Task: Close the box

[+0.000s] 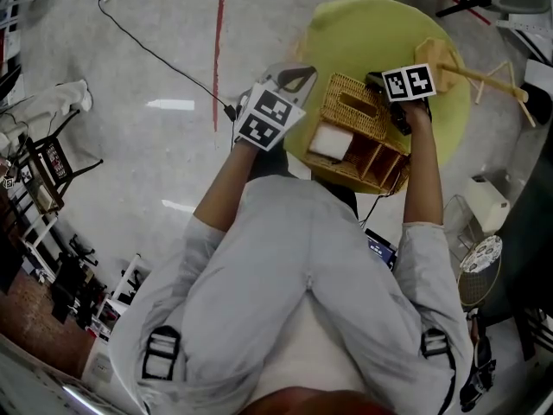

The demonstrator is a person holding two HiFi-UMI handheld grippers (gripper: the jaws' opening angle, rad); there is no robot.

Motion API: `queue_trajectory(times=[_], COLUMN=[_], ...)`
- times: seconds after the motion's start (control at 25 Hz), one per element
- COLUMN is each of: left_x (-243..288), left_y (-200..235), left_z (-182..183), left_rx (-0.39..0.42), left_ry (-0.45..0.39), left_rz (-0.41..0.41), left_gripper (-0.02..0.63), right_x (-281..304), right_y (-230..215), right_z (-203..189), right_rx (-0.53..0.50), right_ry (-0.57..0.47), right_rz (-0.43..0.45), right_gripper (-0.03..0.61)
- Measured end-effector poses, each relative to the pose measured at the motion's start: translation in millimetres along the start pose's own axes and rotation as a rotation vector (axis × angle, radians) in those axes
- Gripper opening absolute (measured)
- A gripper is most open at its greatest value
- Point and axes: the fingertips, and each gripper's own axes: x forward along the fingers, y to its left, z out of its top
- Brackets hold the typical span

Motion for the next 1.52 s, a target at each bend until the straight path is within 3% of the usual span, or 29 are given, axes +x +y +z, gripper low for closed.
queue_trajectory(times=[0.32, 0.6, 0.8, 1.0, 1.52], left_x=[-10.7, -21.4, -27.6, -25.6, -15.4], left_y=[5.7, -3.3, -16.9, -21.3, -1.6], left_z=[-2.6, 9.6, 15.2, 2.8, 0.6], left_rx=[0.008, 0.061, 0.096, 0.092, 0.054], left_ry=[-0.003, -0.036, -0.048, -0.018, -0.005], left_rz=[0.01, -0.003, -0.019, -0.027, -0.014], left_gripper=[0.029, 0.029, 0.029, 0.029, 0.029], right_x=[-10.5, -59.4, -73.4, -48.3, -13.6], right_y=[15.7, 34.7, 33.9, 16.4, 3.3], right_z=[6.8, 18.8, 13.4, 5.8, 1.0], right_rx=[-0.004, -0.015, -0.003, 0.003, 0.099], right_ry=[-0.031, -0.171, -0.217, -0.167, -0.075], right_rz=[0.017, -0.009, -0.059, -0.103, -0.074], right_gripper=[0.023, 0.021, 0.023, 0.025, 0.107])
